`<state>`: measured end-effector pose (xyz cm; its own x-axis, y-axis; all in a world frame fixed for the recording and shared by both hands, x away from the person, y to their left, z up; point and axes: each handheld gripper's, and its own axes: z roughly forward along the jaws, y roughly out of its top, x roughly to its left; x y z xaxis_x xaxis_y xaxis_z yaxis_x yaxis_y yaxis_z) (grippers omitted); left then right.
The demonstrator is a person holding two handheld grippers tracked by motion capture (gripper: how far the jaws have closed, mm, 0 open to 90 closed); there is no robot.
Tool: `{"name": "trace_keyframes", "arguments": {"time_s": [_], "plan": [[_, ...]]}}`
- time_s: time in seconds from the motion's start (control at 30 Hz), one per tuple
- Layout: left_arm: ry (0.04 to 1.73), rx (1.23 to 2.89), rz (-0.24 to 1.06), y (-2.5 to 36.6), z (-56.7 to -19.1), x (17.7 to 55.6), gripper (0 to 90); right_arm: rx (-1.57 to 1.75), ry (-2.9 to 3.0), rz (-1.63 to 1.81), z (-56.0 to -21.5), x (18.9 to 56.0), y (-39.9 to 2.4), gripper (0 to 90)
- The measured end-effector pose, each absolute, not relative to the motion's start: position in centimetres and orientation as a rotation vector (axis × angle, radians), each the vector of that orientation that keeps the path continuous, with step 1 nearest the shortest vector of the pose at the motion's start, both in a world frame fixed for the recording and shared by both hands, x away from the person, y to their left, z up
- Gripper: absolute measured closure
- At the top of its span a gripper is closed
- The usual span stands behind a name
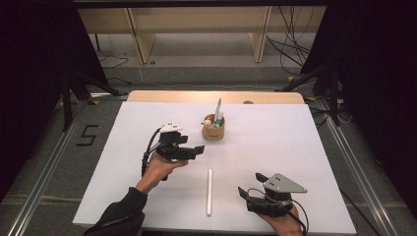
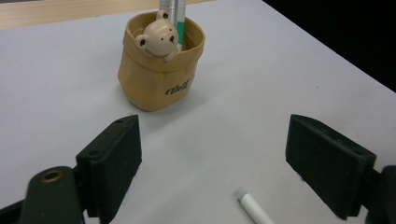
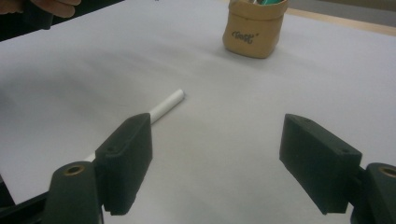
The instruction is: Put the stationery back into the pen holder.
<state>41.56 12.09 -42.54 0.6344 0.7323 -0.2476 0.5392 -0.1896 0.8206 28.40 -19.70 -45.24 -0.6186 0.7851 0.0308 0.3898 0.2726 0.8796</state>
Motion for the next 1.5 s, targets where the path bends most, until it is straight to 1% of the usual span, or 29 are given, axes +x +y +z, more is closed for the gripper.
{"name": "trace_keyframes", "arguments": {"time_s": [0.47,0.7,0.83,1.27,1.5], "plan": [[0.989,1.828,0.261,14.4,-44.1,38.3,16.1,1.128,2.166,1.264,-45.5,27.9,-16.9,26.6],[0.969,1.807,0.283,15.5,-44.8,37.4,15.8,1.125,2.196,1.248,-45.8,27.6,-15.3,27.1],[0.953,1.814,0.325,16.0,-45.0,36.8,15.8,1.143,2.210,1.243,-45.9,27.6,-14.5,27.4],[0.944,1.802,0.372,16.7,-45.5,35.5,15.8,1.143,2.239,1.214,-46.4,27.5,-12.3,28.5],[0.948,1.795,0.373,16.9,-45.7,35.0,15.8,1.167,2.262,1.186,-47.0,27.8,-11.1,29.9]]}}
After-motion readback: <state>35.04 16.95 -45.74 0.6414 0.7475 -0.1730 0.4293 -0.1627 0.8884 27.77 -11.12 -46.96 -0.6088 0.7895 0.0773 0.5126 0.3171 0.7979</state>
